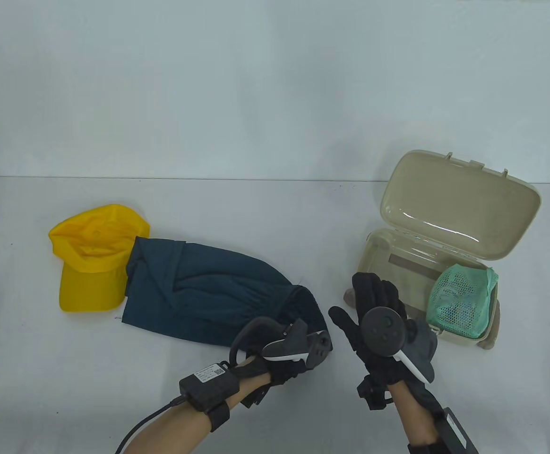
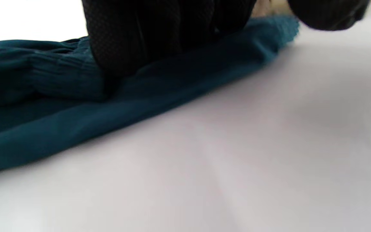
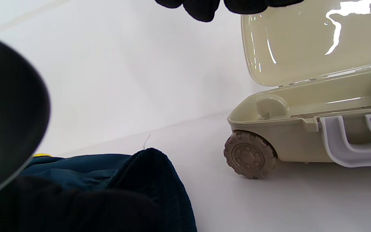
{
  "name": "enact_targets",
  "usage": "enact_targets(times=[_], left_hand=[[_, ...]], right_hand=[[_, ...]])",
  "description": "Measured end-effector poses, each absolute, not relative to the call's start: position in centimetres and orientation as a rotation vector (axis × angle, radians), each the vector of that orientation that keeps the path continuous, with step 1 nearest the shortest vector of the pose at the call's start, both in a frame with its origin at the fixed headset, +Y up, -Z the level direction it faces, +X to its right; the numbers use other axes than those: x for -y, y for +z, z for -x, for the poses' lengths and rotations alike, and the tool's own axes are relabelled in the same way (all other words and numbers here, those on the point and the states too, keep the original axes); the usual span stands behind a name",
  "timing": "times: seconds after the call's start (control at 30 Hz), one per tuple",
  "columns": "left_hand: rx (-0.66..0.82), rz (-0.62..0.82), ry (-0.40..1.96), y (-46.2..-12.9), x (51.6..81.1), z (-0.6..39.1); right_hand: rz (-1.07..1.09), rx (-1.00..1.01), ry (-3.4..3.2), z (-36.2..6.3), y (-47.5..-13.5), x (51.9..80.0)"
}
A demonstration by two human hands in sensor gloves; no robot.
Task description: Pack suitcase
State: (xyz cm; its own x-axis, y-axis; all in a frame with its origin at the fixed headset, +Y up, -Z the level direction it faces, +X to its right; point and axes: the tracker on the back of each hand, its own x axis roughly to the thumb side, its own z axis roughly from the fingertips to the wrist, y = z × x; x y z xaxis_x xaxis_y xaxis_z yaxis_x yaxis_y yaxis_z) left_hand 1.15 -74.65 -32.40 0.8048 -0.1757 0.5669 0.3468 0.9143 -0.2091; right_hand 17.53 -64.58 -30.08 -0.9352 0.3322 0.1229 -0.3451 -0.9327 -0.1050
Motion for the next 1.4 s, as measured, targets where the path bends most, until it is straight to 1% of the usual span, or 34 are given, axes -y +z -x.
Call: enact_targets(times=[0.1, 0.17, 0.23, 0.27, 0.3, 0.4, 0.47, 0.53, 0.67, 0.77, 0.9, 1.1, 1.17, 1.27, 1.4], left_hand=[[0.583, 0.321, -0.170, -31.9, 72.8, 0.5], [0.572, 0.276, -0.095, -31.5, 70.2, 2.8], [0.518, 0.197, -0.094, -31.6, 68.0, 5.3], [0.469, 0.147, -0.116, -31.8, 66.8, 7.2], [0.435, 0.123, -0.126, -32.0, 66.1, 8.6], [0.298, 0.116, -0.141, -32.7, 64.9, 14.2], [0.232, 0.132, -0.161, -32.9, 65.1, 17.0], [0.153, 0.160, -0.192, -33.3, 66.0, 20.0], [0.039, 0.287, -0.214, -33.6, 69.0, 24.9], [-0.005, 0.343, -0.234, -33.4, 71.0, 27.0], [-0.026, 0.402, -0.259, -33.5, 73.0, 28.1], [-0.022, 0.493, -0.272, -33.6, 75.1, 28.2], [-0.014, 0.487, -0.288, -33.5, 75.2, 28.0], [-0.014, 0.475, -0.315, -33.5, 75.1, 27.6], [0.007, 0.442, -0.373, -33.3, 75.1, 27.0]], right_hand=[[-0.149, 0.188, 2.771, -17.6, -30.1, 64.3], [-0.169, 0.169, 2.769, -17.4, -30.3, 64.1], [-0.188, 0.149, 2.779, -17.0, -30.6, 63.9], [-0.205, 0.132, 2.793, -16.7, -30.7, 63.8], [-0.220, 0.116, 2.807, -16.4, -30.9, 63.7], [-0.315, 0.025, 2.894, -14.9, -31.4, 64.1], [-0.384, -0.031, 2.971, -13.9, -31.9, 64.6], [-0.445, -0.108, 3.041, -12.8, -32.3, 65.4], [-0.556, -0.256, 3.145, -10.9, -32.9, 67.7], [-0.617, -0.349, 3.229, -10.0, -33.2, 69.5], [-0.635, -0.436, 3.282, -9.7, -33.4, 71.5], [-0.656, -0.522, 3.372, -9.9, -33.5, 73.9], [-0.675, -0.546, 3.384, -9.9, -33.4, 74.5], [-0.679, -0.493, 3.427, -10.0, -33.2, 74.7], [-0.695, -0.477, 3.463, -10.1, -32.9, 75.0]])
